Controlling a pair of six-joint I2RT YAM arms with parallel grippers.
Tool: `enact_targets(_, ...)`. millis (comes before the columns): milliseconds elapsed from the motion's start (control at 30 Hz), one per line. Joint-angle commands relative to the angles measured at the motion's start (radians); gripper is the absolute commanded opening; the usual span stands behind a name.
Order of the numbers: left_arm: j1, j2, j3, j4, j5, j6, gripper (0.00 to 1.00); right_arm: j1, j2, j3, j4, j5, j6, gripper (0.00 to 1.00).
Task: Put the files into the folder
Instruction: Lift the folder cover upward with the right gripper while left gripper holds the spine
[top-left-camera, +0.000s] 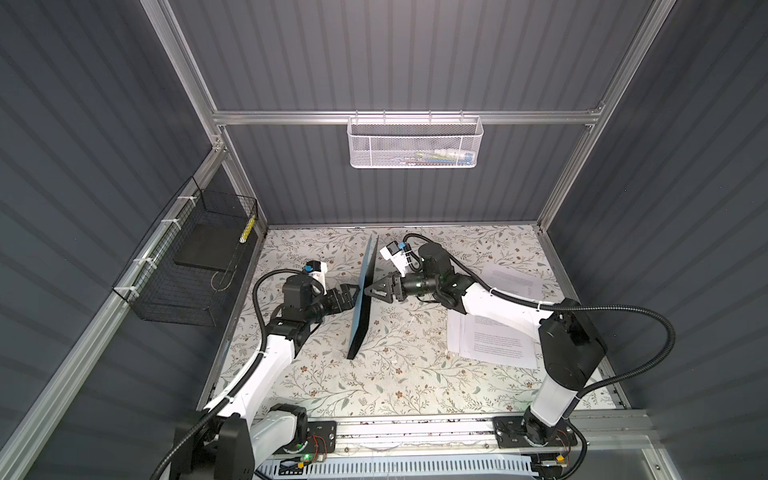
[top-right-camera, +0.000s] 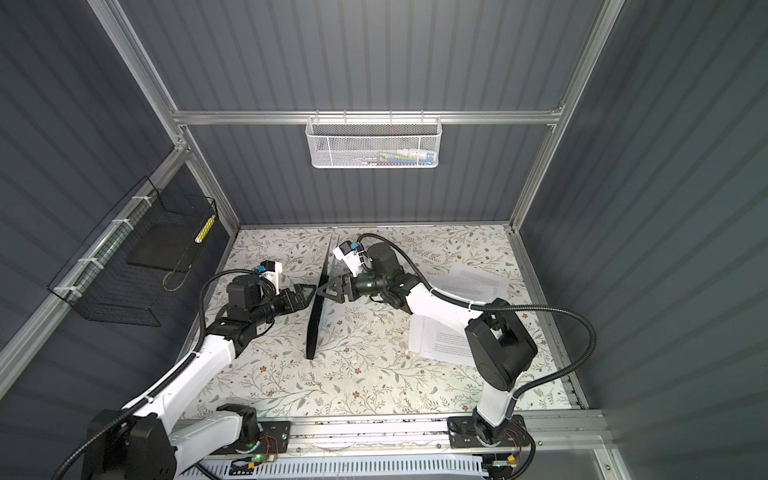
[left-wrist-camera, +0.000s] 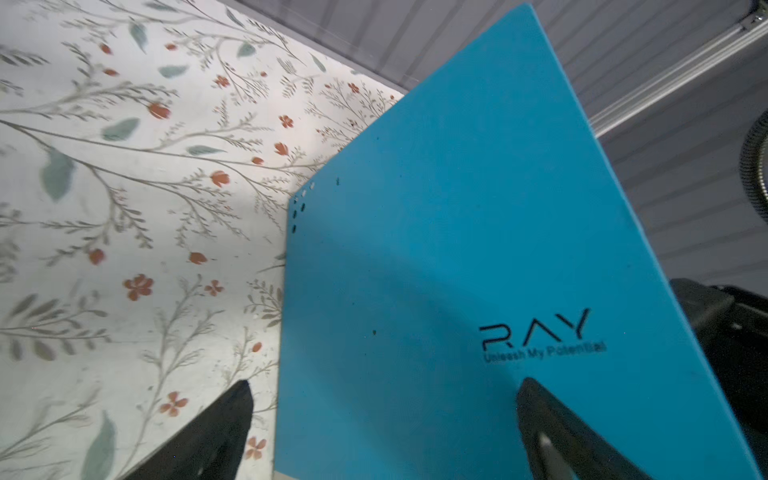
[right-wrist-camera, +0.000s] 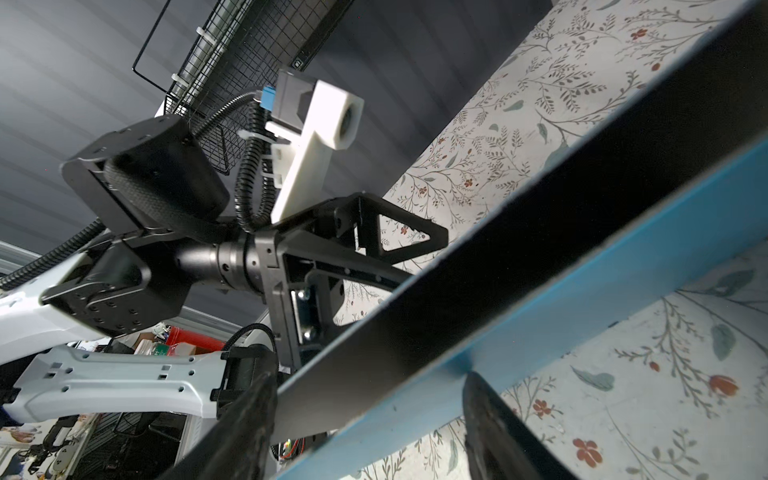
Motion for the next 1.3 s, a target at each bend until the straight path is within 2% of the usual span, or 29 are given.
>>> enact_targets(0, 0.040, -0.015, 0.063, -0.149, -0.072, 0.040, 1.00, 0.017, 0.028, 0.042, -0.039, 0.004, -0.030, 0.70)
enact_targets(233, 0.071, -0.025, 0.128, -0.253, -0.120, 0.083, 0.99, 0.029, 0.037, 0.078, -0.121, 0.057, -0.077, 0.70)
enact_targets(600, 0.104, -0.008, 0.231, -0.373, -0.214, 0.071, 0.99, 0.029, 0.031, 0.069, -0.169, 0.090, -0.104, 0.70)
enact_targets(800, 0.110, 0.036, 0.254, -0.362, -0.115, 0.053, 0.99, 0.029, 0.014, 0.048, -0.185, 0.108, -0.116, 0.70)
enact_targets(933, 0.118, 0.033, 0.274, -0.411, -0.182, 0.057, 0.99, 0.028, -0.005, 0.023, -0.197, 0.127, -0.125, 0.69)
enact_targets(1267, 0.130, 0.018, 0.341, -0.465, -0.202, 0.078, 0.99, 0.013, -0.035, -0.039, -0.203, 0.147, -0.106, 0.67)
